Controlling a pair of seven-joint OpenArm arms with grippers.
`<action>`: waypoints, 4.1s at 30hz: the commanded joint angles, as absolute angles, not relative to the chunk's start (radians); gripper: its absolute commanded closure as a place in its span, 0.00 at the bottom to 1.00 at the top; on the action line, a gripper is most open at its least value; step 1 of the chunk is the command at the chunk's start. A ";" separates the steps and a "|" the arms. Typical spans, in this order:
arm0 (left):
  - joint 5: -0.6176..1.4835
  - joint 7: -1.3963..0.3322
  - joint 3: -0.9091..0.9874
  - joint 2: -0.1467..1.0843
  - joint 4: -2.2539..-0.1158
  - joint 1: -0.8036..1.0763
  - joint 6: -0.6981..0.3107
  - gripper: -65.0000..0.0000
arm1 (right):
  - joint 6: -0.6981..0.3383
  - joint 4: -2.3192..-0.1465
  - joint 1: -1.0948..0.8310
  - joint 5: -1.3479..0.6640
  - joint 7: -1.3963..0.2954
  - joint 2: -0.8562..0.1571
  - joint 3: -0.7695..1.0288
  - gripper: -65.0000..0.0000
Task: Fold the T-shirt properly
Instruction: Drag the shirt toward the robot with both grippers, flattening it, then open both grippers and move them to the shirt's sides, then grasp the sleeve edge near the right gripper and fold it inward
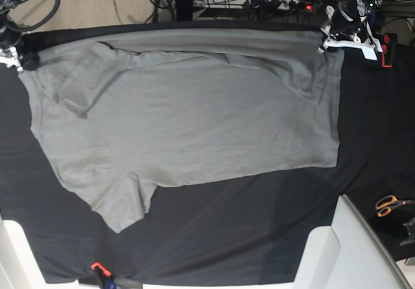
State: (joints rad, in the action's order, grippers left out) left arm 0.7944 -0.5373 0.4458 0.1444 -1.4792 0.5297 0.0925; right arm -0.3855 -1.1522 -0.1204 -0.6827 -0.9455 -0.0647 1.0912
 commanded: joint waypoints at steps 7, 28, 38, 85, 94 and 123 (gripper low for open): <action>0.786 -0.538 0.498 0.162 -1.454 0.547 0.099 0.53 | -0.374 -1.273 -0.128 -0.653 -1.003 -0.038 1.176 0.36; 0.780 -0.568 0.651 0.371 -1.644 0.340 0.097 0.25 | -0.412 -1.256 0.045 -0.647 -0.731 -0.275 0.862 0.35; 0.780 -0.717 0.381 0.556 -1.429 0.067 0.096 0.26 | -0.450 -0.667 0.285 -0.647 -0.213 -0.460 0.314 0.35; 0.779 -0.717 0.285 0.598 -1.333 0.071 0.096 0.26 | -0.346 -0.232 0.527 -0.486 0.125 -0.344 -0.125 1.00; 0.779 -0.717 0.283 0.598 -1.333 0.071 0.096 0.26 | -0.346 -0.412 0.453 -0.489 0.064 -0.344 -0.119 1.00; 0.779 -0.717 0.283 0.598 -1.343 0.068 0.096 0.26 | -0.143 -1.486 -0.038 -0.489 -0.662 -0.272 0.254 1.00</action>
State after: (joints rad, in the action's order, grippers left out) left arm 0.7757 -0.7311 0.2733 0.5724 -1.3258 0.0814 0.0982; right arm -0.1390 -1.4666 -0.0551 -0.4835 -0.6834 -0.2558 0.2470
